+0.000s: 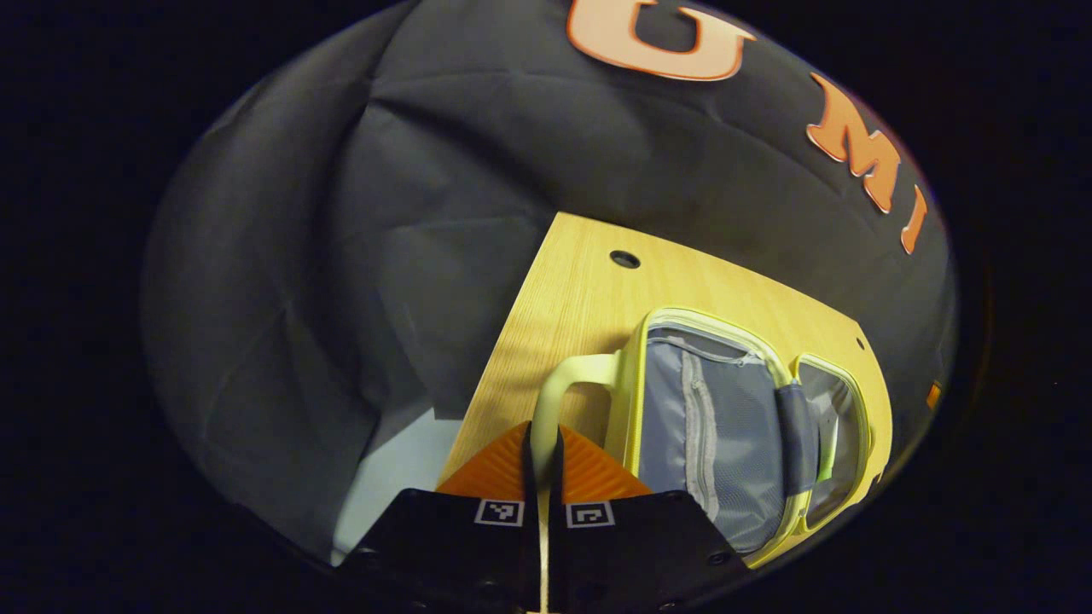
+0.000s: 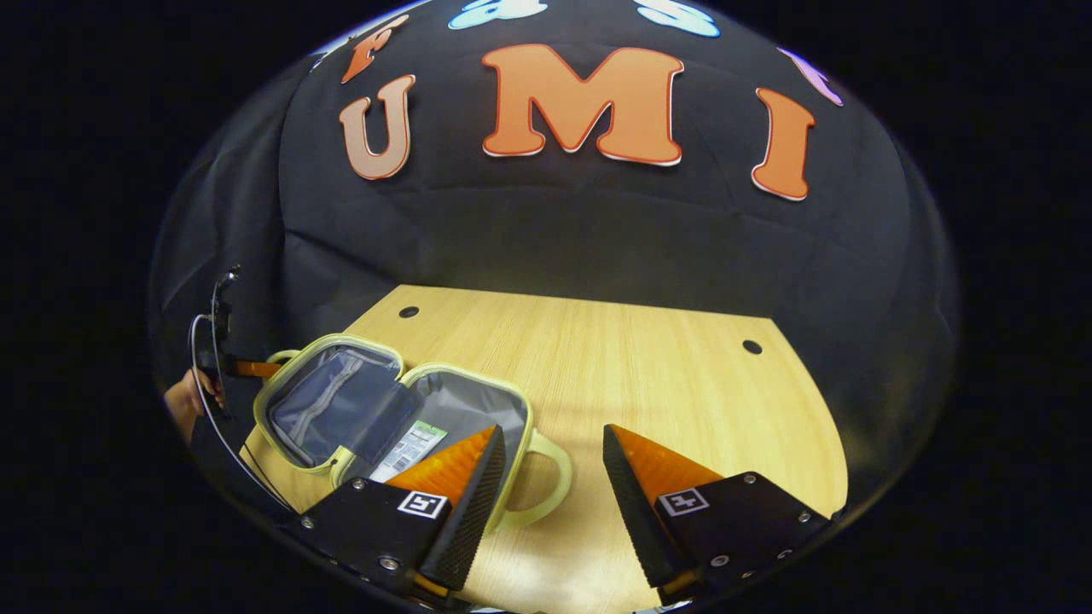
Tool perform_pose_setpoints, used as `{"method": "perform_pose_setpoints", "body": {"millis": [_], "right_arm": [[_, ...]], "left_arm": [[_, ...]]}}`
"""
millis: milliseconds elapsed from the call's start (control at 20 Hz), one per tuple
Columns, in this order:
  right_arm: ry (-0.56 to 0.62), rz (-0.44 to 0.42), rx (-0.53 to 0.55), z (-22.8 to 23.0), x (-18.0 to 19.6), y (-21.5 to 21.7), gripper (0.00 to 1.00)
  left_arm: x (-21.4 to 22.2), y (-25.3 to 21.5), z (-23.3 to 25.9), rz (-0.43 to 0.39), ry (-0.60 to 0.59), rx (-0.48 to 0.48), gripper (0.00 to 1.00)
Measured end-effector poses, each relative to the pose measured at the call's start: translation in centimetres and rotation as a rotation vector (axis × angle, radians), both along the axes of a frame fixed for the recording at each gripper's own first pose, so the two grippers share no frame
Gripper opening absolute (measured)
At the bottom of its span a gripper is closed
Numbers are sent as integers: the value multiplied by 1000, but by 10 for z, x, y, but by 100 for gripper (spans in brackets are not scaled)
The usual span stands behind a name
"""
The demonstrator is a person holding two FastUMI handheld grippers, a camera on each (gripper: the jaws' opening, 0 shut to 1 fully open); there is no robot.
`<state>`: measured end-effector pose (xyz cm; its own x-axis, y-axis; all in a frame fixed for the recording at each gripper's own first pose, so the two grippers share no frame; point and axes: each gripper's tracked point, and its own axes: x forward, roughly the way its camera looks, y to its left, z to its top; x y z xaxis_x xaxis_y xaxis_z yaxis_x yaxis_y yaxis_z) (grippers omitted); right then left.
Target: First open the suitcase, pack the skin care products into it, and then close the suitcase.
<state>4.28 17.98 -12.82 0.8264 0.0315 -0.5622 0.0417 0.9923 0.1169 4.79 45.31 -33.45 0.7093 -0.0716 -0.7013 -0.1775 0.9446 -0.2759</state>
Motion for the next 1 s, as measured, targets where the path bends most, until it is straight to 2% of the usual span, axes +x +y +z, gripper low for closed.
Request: {"method": "perform_pose_setpoints", "body": {"millis": [200, 450, 650, 800, 1000], "right_arm": [[-64, 12, -29, 23, 9, -15, 84], [-134, 43, -38, 43, 15, -27, 87], [-176, 69, -30, 52, 19, -38, 88], [-174, 97, -23, 48, 17, -45, 91], [-207, 138, -40, 50, 17, -57, 92]], "left_arm": [[3, -9, 67, 1, -96, 23, 4], [3, -46, 149, -20, -215, 62, 3], [3, -100, 209, -71, -289, 77, 3], [4, -142, 240, -118, -327, 120, 3], [3, -206, 274, -180, -361, 131, 3]]}}
